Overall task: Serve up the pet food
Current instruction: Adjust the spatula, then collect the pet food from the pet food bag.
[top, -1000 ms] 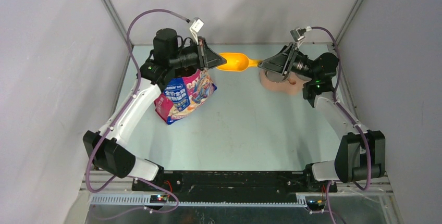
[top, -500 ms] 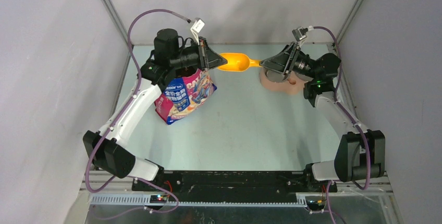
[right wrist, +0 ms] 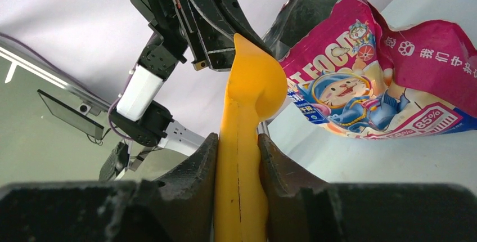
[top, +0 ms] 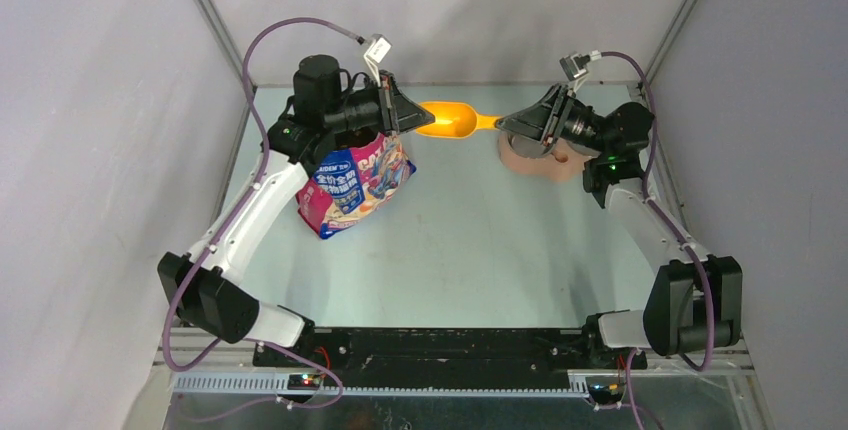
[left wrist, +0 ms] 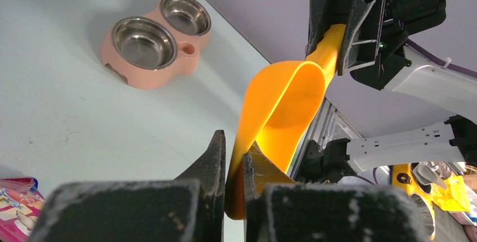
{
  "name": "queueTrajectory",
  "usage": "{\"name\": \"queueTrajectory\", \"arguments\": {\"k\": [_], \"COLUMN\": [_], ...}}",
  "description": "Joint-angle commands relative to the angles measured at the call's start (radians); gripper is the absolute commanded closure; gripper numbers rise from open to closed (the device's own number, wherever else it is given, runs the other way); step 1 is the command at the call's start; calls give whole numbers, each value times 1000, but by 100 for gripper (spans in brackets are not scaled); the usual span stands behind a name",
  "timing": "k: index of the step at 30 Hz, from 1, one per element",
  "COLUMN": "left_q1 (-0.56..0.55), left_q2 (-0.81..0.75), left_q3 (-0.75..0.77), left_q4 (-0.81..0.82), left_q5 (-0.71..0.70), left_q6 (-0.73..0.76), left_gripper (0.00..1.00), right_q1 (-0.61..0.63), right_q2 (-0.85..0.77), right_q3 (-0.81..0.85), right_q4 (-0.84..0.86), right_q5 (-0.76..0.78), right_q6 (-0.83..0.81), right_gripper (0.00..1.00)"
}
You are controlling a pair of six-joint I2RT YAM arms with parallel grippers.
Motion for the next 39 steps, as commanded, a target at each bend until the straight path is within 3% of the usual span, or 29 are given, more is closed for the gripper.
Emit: {"name": "queueTrajectory", "arguments": {"k": [1,3,5,6,7,8,10,12,22,30,39], "left_q1": [-9,-9,-9,-9,-9,-9,-7,6,177,250,295], "left_q2": [-6,-6,-7,-8,-9,-13,-23,-34,-118,-79,6], "left_q3": [9,11,22,28,42,50,76,100,187,344,352], "left_q4": [-23,-26,-34,-40,-55,-63,-89,-117,-200,-426,-525], "left_q5": [-77,-80,-84,-85,-91,-95,-114,-128,-216,-504,-578], "left_q6": [53,54,60,66,70,80,94,109,174,438,518], "left_gripper": [100,99,88,72,62,38,11,2,0,0,0], "right_q1": [37,38,38,34,32,24,7,-16,-119,-173,-173], "right_q2": [-37,-37,-37,-37,-38,-41,-45,-52,-98,-125,-125], "right_q3": [13,13,13,13,13,13,13,13,8,-100,-124], "right_q4": [-19,-28,-30,-30,-29,-32,-37,-49,-158,43,159], "right_q5": [-6,-7,-9,-10,-10,-10,-12,-11,3,58,61], "right_q6": [-34,-43,-48,-49,-51,-52,-54,-55,-115,-64,-23], "right_gripper": [100,100,100,100,100,100,100,100,100,100,100]}}
